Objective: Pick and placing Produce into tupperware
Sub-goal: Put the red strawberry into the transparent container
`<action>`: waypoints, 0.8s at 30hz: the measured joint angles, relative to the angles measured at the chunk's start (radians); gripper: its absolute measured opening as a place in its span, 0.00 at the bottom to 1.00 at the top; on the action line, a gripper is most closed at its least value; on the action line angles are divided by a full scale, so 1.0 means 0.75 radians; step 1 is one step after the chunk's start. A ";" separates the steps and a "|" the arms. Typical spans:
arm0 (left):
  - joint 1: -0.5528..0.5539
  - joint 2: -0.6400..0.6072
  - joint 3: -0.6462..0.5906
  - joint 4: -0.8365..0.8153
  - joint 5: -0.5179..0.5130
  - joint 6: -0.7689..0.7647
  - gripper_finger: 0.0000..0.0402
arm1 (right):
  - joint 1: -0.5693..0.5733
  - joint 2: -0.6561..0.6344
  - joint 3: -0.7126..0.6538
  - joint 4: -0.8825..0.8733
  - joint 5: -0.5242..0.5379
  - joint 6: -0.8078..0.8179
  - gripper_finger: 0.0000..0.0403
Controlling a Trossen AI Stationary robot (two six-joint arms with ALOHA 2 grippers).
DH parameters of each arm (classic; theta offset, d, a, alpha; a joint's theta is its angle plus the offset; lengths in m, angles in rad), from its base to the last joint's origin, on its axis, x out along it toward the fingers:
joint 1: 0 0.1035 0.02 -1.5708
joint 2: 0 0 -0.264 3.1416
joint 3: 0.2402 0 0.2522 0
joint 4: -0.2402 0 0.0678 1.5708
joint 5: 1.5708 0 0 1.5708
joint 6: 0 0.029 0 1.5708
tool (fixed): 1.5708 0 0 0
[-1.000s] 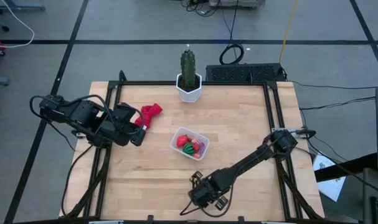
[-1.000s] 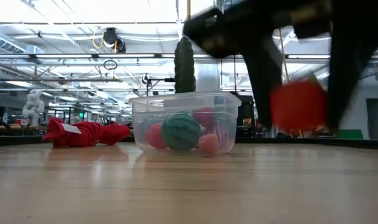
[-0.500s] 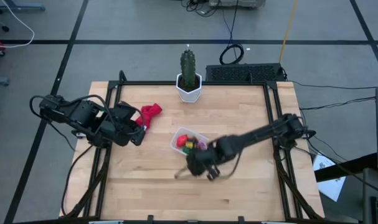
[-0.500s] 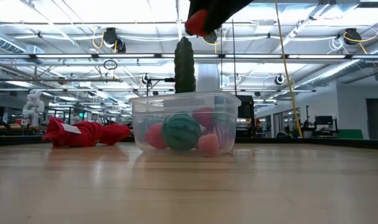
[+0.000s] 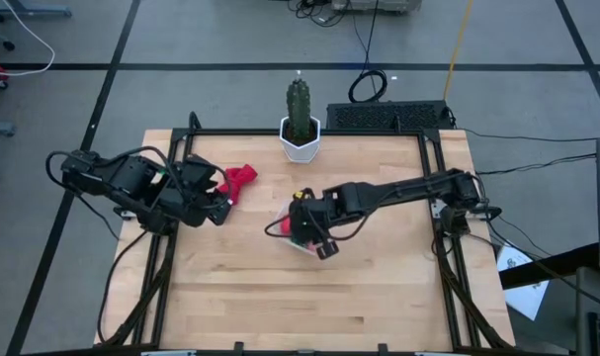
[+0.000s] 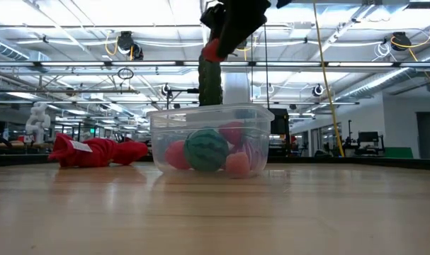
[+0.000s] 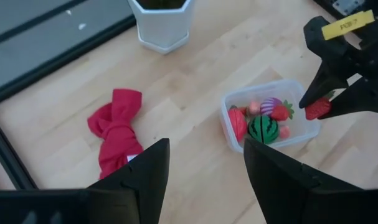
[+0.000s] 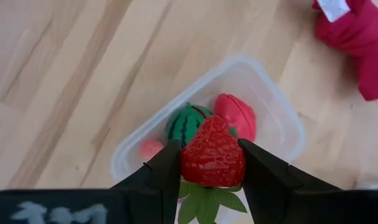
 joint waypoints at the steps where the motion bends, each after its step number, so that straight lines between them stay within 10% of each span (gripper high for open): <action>1: -0.004 0.000 0.000 0.001 -0.012 0.001 0.52 | -0.003 -0.001 0.000 0.000 0.000 0.002 0.32; 24: -0.144 0.001 -0.096 0.047 -0.140 0.039 0.52 | -0.108 -0.002 -0.040 0.020 -0.100 0.201 0.32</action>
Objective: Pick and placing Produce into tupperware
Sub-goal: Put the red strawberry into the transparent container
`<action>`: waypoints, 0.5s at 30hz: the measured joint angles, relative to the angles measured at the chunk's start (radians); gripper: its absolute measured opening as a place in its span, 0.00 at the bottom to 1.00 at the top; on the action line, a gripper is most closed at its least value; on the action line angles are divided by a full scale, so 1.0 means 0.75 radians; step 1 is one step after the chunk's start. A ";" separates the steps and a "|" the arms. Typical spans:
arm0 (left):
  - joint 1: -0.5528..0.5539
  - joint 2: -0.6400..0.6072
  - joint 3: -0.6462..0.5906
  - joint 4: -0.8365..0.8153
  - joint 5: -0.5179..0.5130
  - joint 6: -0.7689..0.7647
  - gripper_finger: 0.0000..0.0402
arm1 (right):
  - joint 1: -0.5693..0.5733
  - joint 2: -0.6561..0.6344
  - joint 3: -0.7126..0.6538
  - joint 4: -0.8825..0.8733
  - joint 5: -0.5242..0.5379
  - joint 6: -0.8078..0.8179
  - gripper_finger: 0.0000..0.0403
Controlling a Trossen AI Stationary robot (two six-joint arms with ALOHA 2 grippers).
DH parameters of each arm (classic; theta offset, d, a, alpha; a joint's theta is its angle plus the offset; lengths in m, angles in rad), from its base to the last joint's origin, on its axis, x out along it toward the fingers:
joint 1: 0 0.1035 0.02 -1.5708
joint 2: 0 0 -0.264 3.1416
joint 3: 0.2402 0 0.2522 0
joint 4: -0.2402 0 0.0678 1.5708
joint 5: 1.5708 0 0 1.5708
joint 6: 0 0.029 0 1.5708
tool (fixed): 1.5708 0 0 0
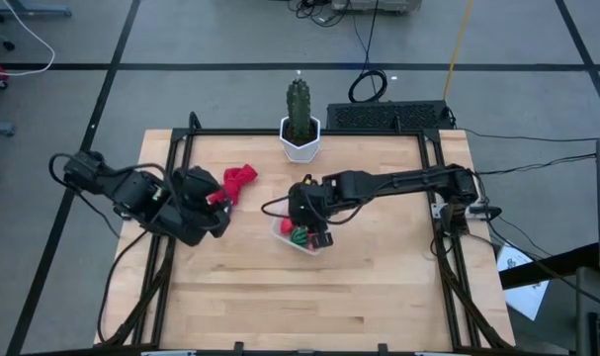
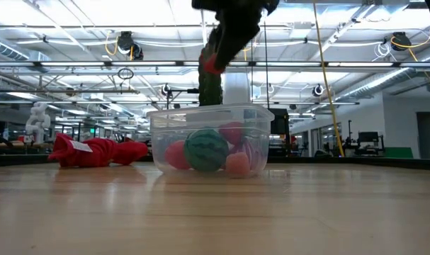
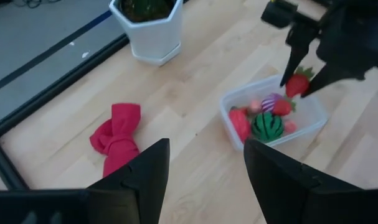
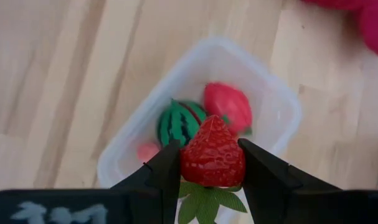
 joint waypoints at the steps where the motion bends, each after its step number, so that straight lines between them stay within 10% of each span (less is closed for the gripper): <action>1: -0.003 -0.001 -0.025 0.001 0.000 -0.017 0.52 | -0.004 0.000 -0.018 -0.002 0.000 0.009 0.32; 15: -0.199 -0.001 -0.307 0.063 -0.112 -0.073 0.52 | -0.002 0.000 -0.372 0.358 0.000 0.210 0.32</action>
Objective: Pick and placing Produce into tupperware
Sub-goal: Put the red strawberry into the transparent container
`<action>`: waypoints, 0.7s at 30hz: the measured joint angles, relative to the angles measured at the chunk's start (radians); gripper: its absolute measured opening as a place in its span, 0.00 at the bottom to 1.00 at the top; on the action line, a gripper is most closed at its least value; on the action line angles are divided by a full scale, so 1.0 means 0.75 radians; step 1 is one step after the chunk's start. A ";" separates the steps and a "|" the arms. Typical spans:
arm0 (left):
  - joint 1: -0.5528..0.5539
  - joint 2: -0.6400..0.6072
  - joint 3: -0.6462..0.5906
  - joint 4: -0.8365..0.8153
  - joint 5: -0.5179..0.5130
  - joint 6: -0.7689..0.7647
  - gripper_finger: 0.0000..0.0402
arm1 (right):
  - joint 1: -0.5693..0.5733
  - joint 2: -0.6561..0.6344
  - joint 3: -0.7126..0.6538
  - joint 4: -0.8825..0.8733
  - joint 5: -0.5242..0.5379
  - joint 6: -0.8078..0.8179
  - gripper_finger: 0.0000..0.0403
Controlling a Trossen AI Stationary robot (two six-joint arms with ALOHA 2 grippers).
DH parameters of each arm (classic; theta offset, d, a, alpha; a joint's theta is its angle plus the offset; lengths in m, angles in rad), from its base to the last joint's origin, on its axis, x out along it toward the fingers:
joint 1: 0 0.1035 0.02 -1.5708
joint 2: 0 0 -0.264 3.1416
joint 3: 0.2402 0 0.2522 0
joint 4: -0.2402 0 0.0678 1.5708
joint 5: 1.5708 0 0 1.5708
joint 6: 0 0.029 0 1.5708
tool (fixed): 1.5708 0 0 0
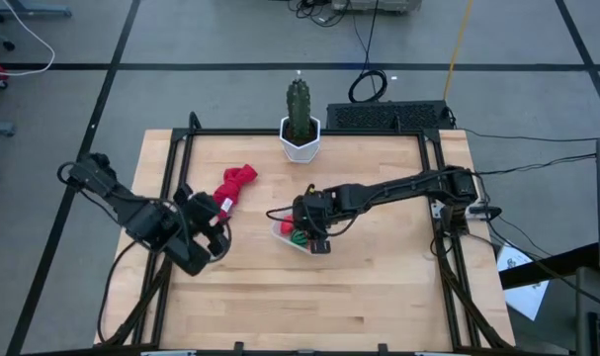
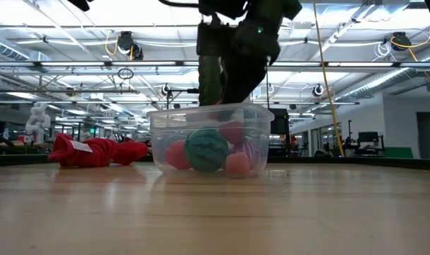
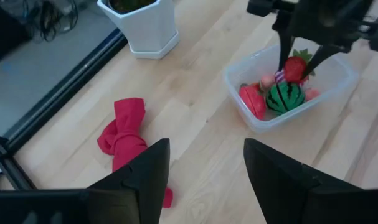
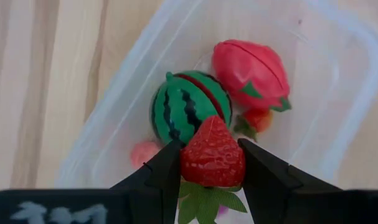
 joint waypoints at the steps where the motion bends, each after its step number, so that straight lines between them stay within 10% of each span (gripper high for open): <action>1: -0.021 0.000 -0.012 0.000 -0.012 -0.009 0.52 | -0.001 0.001 -0.017 0.041 0.000 0.028 0.32; 21: -0.182 -0.005 -0.053 0.139 -0.169 -0.065 0.52 | -0.023 0.001 -0.048 0.161 -0.001 0.167 0.35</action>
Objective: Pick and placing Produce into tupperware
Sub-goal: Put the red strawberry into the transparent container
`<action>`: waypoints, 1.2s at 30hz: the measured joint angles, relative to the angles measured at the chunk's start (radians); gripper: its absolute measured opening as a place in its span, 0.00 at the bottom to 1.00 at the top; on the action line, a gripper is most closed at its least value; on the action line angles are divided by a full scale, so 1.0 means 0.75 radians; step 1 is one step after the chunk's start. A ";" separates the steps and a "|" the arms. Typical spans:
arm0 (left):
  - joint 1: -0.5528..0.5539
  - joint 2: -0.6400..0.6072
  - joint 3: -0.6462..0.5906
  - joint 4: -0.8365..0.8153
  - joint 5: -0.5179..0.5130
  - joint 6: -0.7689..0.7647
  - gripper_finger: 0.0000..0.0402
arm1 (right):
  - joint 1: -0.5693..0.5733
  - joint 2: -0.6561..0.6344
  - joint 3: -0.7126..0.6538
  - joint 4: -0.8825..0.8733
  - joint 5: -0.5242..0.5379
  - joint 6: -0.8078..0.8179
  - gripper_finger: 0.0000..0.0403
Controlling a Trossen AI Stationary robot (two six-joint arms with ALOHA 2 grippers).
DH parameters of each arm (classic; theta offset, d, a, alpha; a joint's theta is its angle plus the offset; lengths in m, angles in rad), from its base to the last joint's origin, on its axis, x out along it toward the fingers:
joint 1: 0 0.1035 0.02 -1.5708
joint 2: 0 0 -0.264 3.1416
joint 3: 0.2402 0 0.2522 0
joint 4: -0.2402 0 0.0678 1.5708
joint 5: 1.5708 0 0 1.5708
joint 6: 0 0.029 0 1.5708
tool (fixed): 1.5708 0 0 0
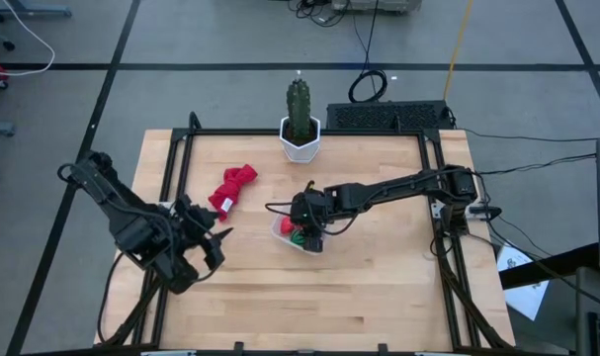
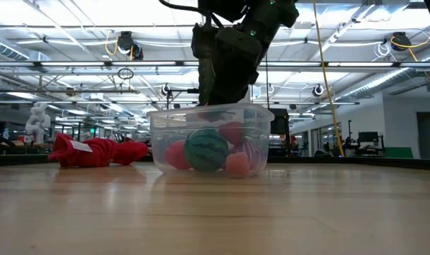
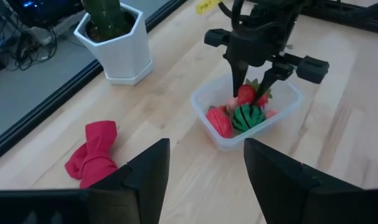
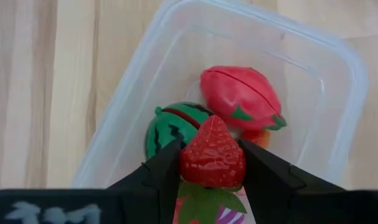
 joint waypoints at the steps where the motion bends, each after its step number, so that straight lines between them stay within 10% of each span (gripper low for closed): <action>1: 0.001 0.000 0.000 0.000 0.000 -0.001 0.52 | -0.001 0.000 -0.002 0.001 0.000 0.000 0.35; 36: 0.002 0.000 0.000 -0.006 -0.033 0.054 0.52 | -0.029 0.006 -0.092 0.050 0.000 -0.062 0.37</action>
